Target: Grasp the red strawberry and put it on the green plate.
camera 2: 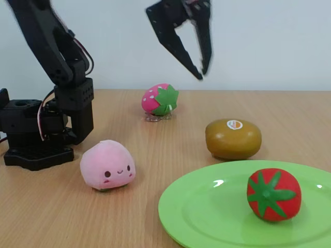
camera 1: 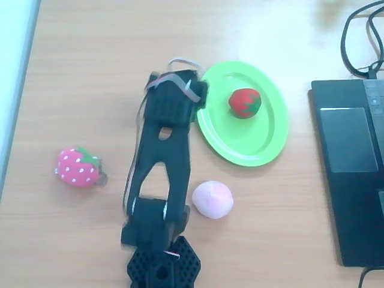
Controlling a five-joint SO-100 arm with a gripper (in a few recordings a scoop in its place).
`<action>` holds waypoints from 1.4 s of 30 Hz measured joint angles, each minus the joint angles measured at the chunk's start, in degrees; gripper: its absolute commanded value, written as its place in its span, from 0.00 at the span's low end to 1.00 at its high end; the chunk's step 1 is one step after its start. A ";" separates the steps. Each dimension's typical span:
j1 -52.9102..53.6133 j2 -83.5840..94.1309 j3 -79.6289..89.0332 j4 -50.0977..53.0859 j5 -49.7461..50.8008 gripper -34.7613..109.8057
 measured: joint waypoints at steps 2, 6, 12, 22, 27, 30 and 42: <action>-2.72 8.88 8.53 -6.33 -1.49 0.18; -6.50 27.07 29.44 -18.11 -6.15 0.18; -7.56 49.57 52.65 -22.68 -4.39 0.18; -9.67 59.68 69.70 -21.09 8.44 0.18; -9.93 59.94 73.30 -20.13 15.03 0.18; -9.67 59.94 73.83 -20.13 18.72 0.18; -7.91 60.03 72.60 -10.99 18.11 0.18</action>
